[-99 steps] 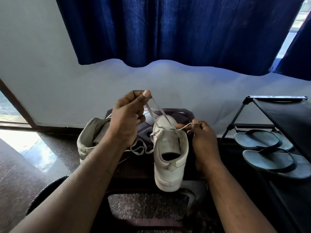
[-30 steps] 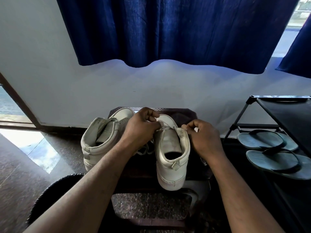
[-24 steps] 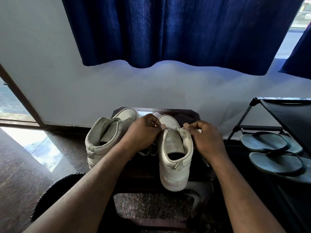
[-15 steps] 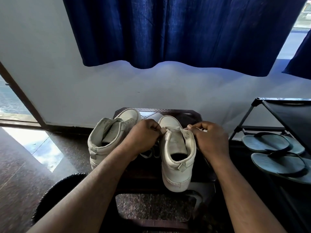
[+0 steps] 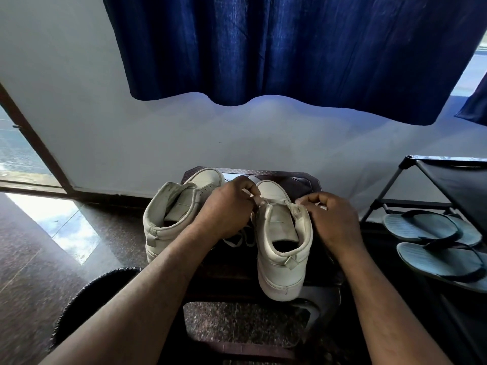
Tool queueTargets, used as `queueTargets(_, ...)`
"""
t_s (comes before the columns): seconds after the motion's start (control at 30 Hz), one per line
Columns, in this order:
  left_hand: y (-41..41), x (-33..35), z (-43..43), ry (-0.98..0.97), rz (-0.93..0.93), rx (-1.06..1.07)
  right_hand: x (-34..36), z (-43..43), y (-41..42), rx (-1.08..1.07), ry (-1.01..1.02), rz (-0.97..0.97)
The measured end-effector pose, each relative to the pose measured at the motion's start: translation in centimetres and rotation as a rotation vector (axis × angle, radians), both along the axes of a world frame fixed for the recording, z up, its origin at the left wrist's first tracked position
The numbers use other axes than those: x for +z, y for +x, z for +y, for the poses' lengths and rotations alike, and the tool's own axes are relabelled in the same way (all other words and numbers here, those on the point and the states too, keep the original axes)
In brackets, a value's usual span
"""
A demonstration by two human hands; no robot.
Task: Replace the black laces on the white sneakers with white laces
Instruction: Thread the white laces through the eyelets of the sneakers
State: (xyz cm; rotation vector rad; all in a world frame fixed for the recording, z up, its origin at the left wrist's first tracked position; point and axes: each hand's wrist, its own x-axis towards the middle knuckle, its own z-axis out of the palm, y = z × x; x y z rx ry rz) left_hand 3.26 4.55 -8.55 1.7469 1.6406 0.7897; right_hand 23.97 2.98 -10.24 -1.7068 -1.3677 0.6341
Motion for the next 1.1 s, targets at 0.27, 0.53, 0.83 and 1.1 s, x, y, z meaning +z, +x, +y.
queueTargets(0.27, 0.9, -0.2, 0.6, 0.020, -0.117, -0.058, -0.3, 0.5, 0.2, 0.113, -0.053, 0.155)
queueTargets(0.53, 1.9, -0.1, 1.1, -0.023, -0.143, -0.044, -0.3, 0.6, 0.4, 0.172, -0.017, -0.062)
queueTargets(0.83, 1.9, -0.1, 1.2, 0.040, -0.075, -0.107, -0.3, 0.2, 0.2, 0.132, 0.219, -0.204)
queueTargets(1.1, 2.3, 0.2, 0.8, 0.027, -0.076, -0.104, -0.1, 0.5, 1.0, 0.166, 0.026, 0.010)
